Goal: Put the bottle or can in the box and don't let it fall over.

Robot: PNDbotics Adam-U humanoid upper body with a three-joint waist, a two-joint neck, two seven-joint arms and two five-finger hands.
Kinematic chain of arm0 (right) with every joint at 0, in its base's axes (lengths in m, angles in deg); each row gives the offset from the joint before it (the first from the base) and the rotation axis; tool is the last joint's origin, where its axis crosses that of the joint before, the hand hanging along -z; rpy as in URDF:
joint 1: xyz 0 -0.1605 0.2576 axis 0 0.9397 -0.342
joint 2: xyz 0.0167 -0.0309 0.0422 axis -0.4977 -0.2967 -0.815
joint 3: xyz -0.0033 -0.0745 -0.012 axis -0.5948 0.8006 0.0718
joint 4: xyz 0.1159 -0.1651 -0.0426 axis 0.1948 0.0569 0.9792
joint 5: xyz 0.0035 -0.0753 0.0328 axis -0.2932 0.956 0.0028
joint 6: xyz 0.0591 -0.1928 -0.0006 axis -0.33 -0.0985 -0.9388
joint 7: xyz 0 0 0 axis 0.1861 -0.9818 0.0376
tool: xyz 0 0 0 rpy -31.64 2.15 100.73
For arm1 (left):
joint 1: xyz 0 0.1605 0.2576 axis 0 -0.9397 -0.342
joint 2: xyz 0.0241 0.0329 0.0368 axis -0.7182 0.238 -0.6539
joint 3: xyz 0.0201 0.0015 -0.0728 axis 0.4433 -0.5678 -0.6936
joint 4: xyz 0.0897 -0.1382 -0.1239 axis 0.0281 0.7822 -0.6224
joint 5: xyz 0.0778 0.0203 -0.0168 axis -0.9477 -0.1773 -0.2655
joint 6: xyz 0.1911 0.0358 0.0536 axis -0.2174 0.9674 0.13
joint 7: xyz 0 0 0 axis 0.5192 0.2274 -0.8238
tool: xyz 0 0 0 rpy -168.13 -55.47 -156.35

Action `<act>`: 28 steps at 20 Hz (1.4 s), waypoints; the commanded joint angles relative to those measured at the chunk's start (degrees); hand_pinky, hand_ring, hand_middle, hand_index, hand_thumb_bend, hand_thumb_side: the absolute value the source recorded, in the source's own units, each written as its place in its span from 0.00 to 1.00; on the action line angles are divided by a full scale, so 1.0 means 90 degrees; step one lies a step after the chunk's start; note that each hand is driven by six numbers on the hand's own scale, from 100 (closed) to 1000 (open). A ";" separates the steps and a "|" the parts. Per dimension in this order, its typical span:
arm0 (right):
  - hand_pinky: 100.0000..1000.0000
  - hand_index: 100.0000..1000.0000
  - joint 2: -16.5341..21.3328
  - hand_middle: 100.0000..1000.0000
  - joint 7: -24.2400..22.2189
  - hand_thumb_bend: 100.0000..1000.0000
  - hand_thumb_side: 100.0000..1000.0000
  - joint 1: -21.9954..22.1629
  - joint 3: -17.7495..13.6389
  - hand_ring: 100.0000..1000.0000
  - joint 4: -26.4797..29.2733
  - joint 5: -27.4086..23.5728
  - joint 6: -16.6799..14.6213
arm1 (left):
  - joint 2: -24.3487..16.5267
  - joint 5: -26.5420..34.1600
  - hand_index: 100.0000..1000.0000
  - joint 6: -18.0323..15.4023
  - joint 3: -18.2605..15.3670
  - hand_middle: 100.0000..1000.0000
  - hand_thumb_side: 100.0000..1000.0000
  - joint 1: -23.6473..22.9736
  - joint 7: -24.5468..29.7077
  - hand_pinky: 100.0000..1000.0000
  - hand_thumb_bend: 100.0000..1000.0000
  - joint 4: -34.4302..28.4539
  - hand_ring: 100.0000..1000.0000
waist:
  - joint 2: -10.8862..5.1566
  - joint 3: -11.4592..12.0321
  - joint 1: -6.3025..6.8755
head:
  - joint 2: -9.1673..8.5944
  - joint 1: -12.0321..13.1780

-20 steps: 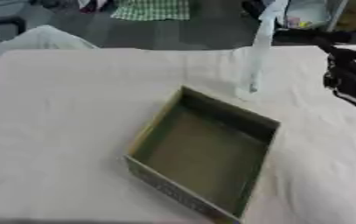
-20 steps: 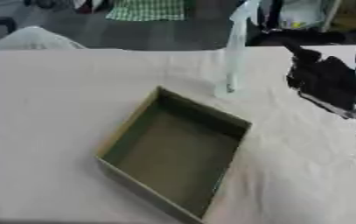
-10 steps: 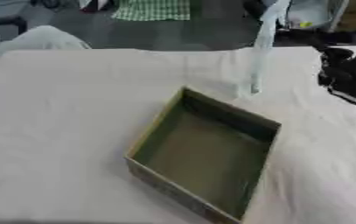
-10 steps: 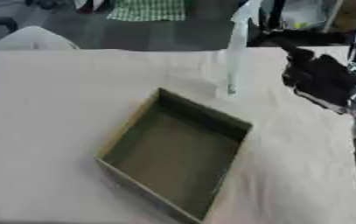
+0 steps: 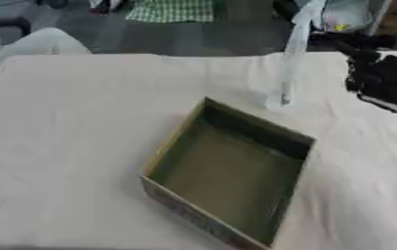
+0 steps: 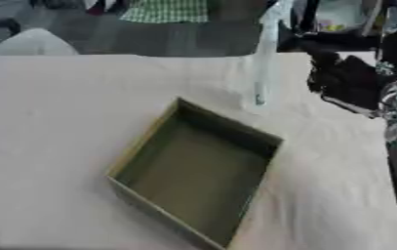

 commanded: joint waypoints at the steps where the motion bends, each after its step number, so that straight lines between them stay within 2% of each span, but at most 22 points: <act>1: 0.00 1.00 0.0294 0.15 -0.0087 0.75 1.00 -0.0077 -0.0025 0.00 0.0007 0.0019 0.0070 | -0.0055 0.0034 0.71 -0.0012 -0.0016 0.97 0.60 0.0076 0.0018 1.00 0.74 -0.0108 1.00 | -0.0020 0.0013 -0.0001 | -0.0064 0.0016; 6: 0.00 1.00 0.0426 0.15 -0.0199 0.74 1.00 -0.0012 -0.0071 0.00 -0.0024 -0.0081 0.0149 | -0.0043 0.0037 0.71 -0.0015 -0.0012 0.97 0.60 0.0097 0.0023 1.00 0.74 -0.0108 1.00 | 0.0013 0.0041 0.0001 | -0.0116 0.0023; 21: 0.00 1.00 0.0496 0.15 -0.0161 0.73 1.00 -0.0552 0.0006 0.00 -0.0490 0.0000 0.0228 | -0.0023 0.0070 0.71 -0.0009 0.0014 0.97 0.60 0.0141 0.0059 1.00 0.74 -0.0108 1.00 | 0.0045 0.0082 0.0031 | -0.0173 -0.0054; 28: 0.00 1.00 0.0498 0.15 -0.0192 0.74 1.00 -0.0659 0.0054 0.00 -0.0592 0.0015 0.0264 | -0.0034 0.0085 0.71 -0.0021 0.0010 0.97 0.60 0.0146 0.0062 1.00 0.74 -0.0108 1.00 | 0.0033 0.0071 0.0053 | -0.0190 -0.0086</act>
